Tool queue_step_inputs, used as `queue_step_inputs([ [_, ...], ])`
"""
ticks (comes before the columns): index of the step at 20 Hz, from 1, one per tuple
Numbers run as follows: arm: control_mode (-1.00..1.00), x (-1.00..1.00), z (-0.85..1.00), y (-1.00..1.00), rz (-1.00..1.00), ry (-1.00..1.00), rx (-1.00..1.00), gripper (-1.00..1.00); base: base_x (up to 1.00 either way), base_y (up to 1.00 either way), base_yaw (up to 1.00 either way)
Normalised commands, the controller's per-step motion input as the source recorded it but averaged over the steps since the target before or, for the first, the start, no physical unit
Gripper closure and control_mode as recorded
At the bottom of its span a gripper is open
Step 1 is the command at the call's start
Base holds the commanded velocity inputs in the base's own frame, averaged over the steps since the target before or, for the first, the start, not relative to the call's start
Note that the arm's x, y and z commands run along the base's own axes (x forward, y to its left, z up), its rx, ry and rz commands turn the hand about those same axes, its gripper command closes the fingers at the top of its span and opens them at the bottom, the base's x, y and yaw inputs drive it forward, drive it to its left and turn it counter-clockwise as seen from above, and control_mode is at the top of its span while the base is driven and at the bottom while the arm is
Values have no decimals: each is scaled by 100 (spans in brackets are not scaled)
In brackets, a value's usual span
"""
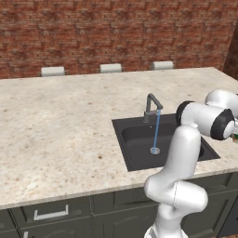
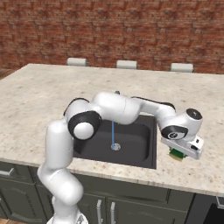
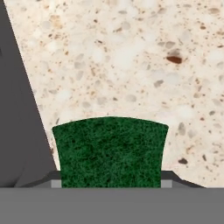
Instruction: Soak the sponge with water for a few seconds and then drop it inside the sink.
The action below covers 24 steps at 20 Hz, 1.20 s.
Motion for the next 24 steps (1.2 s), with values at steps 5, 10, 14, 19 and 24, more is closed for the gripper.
queue_step_inputs([
  [5, -100, 0, 16, 45, 12, -3, 0, 100, 0, 0, 0],
  [10, -100, 0, 0, 55, 15, -3, 0, 100, 0, 0, 0],
  [14, -100, 0, 0, 58, 17, -2, 0, 100, 0, 0, 0],
  [19, -100, 0, 1, 58, 20, 0, 0, 100, 0, 0, 0],
  [24, -100, 0, 0, 49, 22, 0, 0, 100, 0, 0, 0],
])
